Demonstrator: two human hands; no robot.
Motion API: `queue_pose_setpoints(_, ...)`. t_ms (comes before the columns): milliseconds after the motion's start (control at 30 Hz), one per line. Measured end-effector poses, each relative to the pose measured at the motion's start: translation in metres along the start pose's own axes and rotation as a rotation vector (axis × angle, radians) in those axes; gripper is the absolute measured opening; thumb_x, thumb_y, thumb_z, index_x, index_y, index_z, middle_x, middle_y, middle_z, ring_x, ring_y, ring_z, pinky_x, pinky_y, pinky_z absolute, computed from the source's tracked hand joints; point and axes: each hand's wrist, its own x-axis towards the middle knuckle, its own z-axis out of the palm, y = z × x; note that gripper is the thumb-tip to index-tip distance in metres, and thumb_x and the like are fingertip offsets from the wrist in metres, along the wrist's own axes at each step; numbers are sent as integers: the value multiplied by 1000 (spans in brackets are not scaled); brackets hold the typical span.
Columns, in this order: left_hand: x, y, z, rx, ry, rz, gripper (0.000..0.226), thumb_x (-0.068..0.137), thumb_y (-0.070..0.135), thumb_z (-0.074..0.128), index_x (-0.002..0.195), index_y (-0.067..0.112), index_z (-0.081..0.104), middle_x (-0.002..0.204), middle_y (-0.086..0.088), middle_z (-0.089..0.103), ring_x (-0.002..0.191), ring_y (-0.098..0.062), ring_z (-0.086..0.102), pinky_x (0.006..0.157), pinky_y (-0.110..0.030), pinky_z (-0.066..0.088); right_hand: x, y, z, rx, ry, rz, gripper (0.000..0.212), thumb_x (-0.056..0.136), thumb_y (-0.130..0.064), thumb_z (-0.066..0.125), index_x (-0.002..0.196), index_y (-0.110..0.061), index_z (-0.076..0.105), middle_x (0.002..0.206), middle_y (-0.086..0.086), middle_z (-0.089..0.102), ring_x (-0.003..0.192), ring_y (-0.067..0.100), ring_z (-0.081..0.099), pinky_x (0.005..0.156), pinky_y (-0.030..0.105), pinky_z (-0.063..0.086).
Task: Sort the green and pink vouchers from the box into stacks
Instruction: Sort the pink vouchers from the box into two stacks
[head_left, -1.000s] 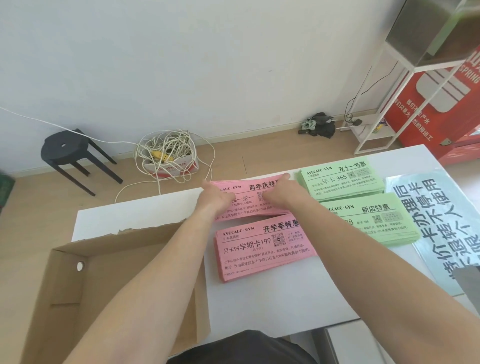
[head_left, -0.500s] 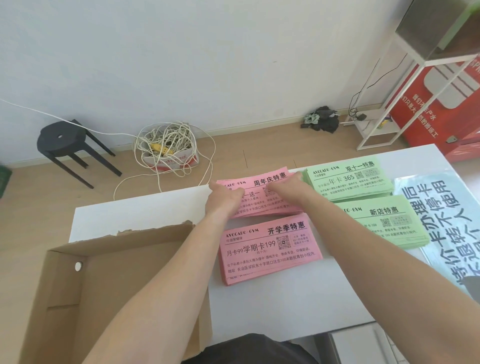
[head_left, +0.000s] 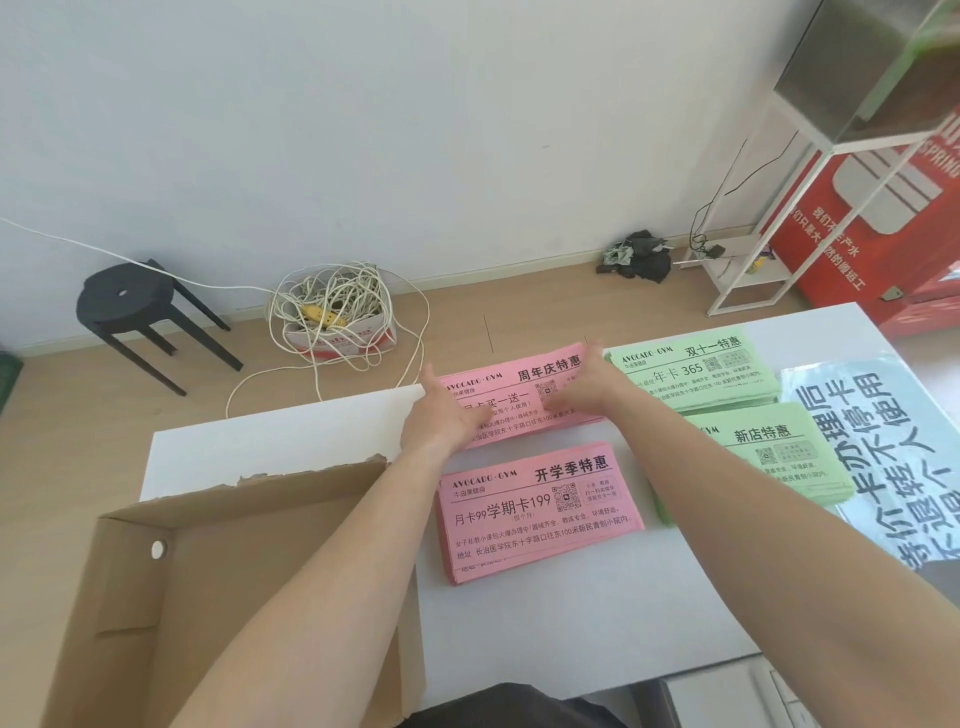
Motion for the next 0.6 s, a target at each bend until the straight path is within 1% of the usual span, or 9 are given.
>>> queue_pose_setpoints(67,-2,0,-4,-23,-6,-7,105,87,42,75,158,16,3,135,-8,62,118,-32,62,102,-42,48,-6,-1,1,-17,50,-2,115,75,-27,86,157,-10,7,139,18,50,121,33,56,98,41,48)
queue_pose_setpoints(167,-14,7,-14,-48,68,21,93,90,42,71,156,12,13,143,-12,55,123,-32,58,98,-39,45,-25,-2,-7,-28,151,-48,86,82,-33,77,148,-5,28,144,20,43,122,34,55,99,43,49)
queue_pose_setpoints(233,-29,9,-17,10,189,119,88,89,41,70,156,13,20,150,-11,47,132,-32,52,100,-42,44,-43,2,-15,-23,209,-107,75,87,-31,69,147,-5,33,146,18,43,122,34,54,97,45,51)
queue_pose_setpoints(267,-39,10,-15,52,247,196,83,90,40,69,154,13,25,151,-10,46,134,-31,49,101,-43,44,-52,6,-18,-26,231,-138,69,89,-29,66,147,-6,37,144,16,47,121,34,55,95,41,50)
queue_pose_setpoints(300,-50,10,-11,84,281,283,74,90,38,68,151,15,33,148,-8,47,133,-29,49,100,-42,45,-62,12,-20,-33,236,-159,62,91,-27,63,145,-7,42,142,14,52,121,32,56,93,36,48)
queue_pose_setpoints(367,-72,11,4,122,243,437,46,91,34,64,134,21,53,134,-2,56,124,-23,54,95,-38,46,-82,26,-19,-53,198,-171,51,94,-23,57,143,-10,49,138,11,59,123,28,56,95,32,43)
queue_pose_setpoints(467,-100,7,39,286,147,582,18,89,30,63,106,24,67,116,5,61,112,-20,54,84,-34,45,-108,43,-7,-69,138,-174,49,97,-17,51,145,-10,48,141,10,57,127,27,54,101,33,41)
queue_pose_setpoints(533,-110,-2,60,372,173,603,15,90,29,63,103,23,68,113,3,60,110,-22,53,80,-34,43,-118,52,5,-62,122,-185,52,96,-14,51,148,-9,43,142,12,54,128,29,53,99,34,42)
queue_pose_setpoints(600,-113,-14,74,383,196,576,17,91,28,63,106,21,68,113,0,59,109,-25,53,81,-36,45,-121,60,19,-54,92,-165,58,95,-14,51,150,-9,36,144,17,49,124,32,54,97,36,44)
